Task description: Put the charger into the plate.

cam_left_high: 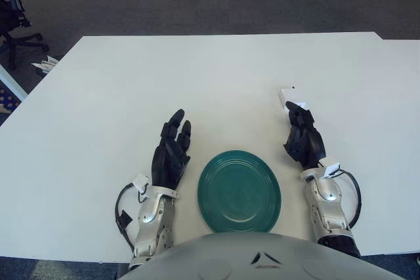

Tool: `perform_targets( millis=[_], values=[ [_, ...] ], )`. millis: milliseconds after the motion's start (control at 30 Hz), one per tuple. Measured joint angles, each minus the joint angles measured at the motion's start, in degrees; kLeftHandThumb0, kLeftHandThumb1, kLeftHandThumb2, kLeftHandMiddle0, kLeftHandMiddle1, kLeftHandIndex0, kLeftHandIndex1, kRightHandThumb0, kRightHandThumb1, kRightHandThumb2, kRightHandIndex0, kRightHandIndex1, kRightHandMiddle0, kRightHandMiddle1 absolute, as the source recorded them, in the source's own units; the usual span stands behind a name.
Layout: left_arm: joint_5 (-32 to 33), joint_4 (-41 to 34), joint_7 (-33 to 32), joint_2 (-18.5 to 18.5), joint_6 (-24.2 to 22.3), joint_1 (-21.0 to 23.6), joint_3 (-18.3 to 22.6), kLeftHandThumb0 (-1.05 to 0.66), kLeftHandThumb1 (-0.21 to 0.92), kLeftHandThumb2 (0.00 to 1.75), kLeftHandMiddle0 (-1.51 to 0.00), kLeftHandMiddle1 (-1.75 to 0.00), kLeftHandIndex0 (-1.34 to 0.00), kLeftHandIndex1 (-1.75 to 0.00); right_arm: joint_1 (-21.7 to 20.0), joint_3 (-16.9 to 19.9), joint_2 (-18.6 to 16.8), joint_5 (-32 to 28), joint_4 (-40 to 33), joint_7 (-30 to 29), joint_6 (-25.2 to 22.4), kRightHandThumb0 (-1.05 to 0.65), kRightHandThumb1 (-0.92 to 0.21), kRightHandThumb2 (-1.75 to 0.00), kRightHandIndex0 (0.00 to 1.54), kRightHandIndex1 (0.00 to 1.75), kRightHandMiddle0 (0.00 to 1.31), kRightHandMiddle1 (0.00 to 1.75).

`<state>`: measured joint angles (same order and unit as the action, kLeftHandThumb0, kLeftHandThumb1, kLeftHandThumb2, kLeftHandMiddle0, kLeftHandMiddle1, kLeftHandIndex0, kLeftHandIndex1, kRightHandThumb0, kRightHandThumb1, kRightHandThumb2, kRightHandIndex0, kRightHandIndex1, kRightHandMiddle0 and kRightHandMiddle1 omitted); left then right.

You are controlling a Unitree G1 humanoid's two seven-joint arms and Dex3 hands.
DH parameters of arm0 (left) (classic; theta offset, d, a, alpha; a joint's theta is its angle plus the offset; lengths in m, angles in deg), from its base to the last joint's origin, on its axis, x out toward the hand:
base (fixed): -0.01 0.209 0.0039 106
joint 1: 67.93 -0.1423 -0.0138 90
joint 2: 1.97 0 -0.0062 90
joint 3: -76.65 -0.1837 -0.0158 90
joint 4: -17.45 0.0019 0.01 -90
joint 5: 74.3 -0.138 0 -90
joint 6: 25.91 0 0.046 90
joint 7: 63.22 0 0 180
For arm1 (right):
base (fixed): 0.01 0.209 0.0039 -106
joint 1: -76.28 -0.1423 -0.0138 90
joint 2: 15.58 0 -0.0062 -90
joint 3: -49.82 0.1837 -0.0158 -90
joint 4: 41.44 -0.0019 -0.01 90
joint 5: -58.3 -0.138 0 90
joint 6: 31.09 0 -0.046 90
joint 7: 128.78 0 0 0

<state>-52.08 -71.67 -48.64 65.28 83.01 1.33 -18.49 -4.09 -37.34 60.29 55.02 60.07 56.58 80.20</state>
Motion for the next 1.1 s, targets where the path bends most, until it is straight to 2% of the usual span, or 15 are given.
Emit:
perform_targets(
  millis=[600,767,867,967,1100],
  values=[
    [-0.5,0.5,-0.1,0.0,0.5,0.2,-0.2,-1.05,0.92,0.99,-0.19,-0.01,0.0,-0.61,0.1,0.1,0.0,-0.3,-0.6,0.1,-0.4,-0.86,-0.92,-0.94,0.3,0.0,0.0,0.67],
    [-0.4,0.7,0.0,0.1,0.7,0.5,-0.2,-1.05,0.92,0.99,-0.19,-0.01,0.0,-0.61,2.2,0.3,1.2,-1.1,-9.0,0.9,-5.4,-0.85,-0.92,-0.93,0.3,0.0,0.0,0.65],
    [-0.5,0.6,0.0,0.1,1.3,0.5,-0.3,-1.05,0.92,0.99,-0.19,-0.01,0.0,-0.6,4.3,0.9,2.6,-0.3,-14.9,0.9,-9.4,-0.81,-0.92,-0.85,0.31,0.0,0.0,0.7],
    [-0.5,0.6,0.0,0.1,1.7,0.6,-0.3,-1.05,0.92,0.99,-0.19,-0.01,0.0,-0.6,5.2,1.3,3.9,4.0,-20.8,-0.8,-11.4,-0.79,-0.92,-0.78,0.32,0.01,0.0,0.75],
    [-0.3,0.8,0.0,0.2,2.0,0.8,-0.4,-1.05,0.92,1.0,-0.2,-0.01,0.0,-0.63,4.6,1.8,6.3,14.0,-27.0,-4.2,-11.9,-0.77,-0.92,-0.63,0.32,0.01,0.02,0.8]
  ],
)
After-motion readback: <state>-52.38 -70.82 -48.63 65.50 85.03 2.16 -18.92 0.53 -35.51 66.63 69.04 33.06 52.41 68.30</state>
